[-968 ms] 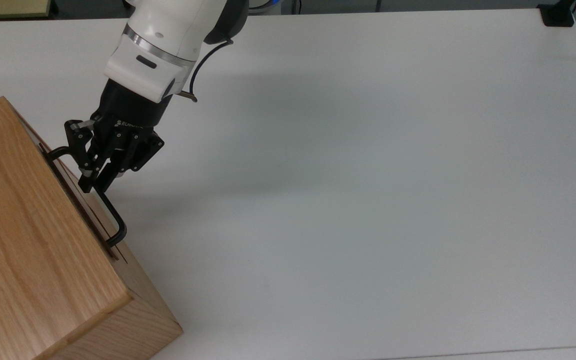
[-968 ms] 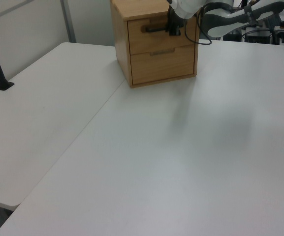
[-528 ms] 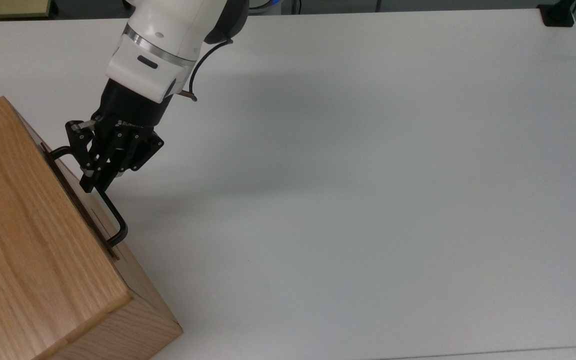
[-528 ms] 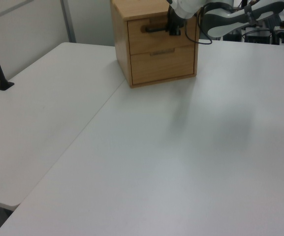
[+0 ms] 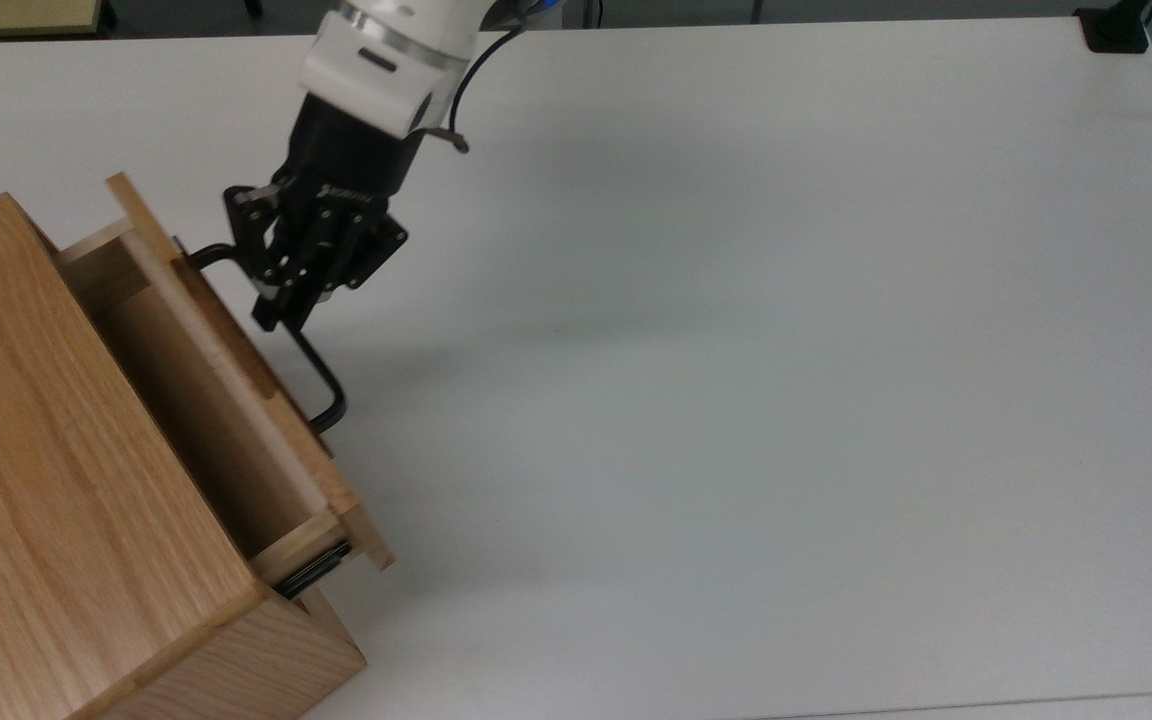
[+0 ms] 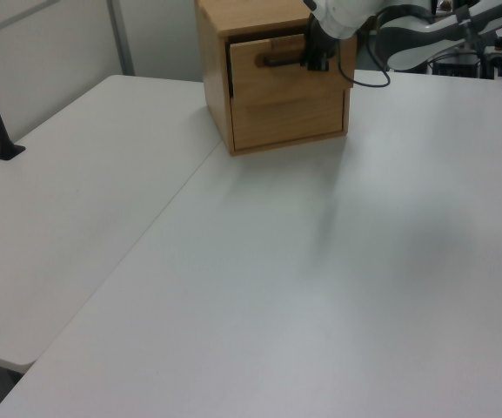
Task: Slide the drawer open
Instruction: 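Pull the handle outward from the cabinet, sliding the drawer open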
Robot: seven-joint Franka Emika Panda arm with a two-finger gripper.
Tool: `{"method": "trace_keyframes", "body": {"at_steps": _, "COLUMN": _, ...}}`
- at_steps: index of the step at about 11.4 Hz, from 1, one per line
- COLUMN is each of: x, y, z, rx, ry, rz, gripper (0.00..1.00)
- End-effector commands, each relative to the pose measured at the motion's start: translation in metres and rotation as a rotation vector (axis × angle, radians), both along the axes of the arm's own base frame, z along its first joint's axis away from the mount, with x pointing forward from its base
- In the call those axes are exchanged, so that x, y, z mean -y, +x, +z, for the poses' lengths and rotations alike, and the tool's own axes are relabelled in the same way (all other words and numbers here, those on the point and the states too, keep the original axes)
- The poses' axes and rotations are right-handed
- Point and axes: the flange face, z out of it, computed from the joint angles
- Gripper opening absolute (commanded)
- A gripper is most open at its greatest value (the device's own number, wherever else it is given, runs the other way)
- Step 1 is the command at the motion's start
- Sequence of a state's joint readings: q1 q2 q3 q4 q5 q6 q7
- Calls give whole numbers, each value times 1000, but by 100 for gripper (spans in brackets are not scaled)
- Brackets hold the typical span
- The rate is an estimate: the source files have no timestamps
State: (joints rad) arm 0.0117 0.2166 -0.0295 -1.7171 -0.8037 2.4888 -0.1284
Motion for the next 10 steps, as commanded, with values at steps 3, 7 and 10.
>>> {"method": "trace_keyframes", "body": {"at_steps": 3, "x": -64, "y": -44, "z": -3, "rx": 1, "ry": 87, "rz": -93, "gripper": 0}}
{"method": "trace_keyframes", "body": {"at_steps": 7, "x": -94, "y": -53, "z": 6, "rx": -3, "ry": 173, "rz": -142, "gripper": 0}}
{"method": "trace_keyframes", "body": {"at_steps": 10, "x": -107, "y": -60, "z": 13, "rx": -25, "ry": 220, "rz": -164, "gripper": 2}}
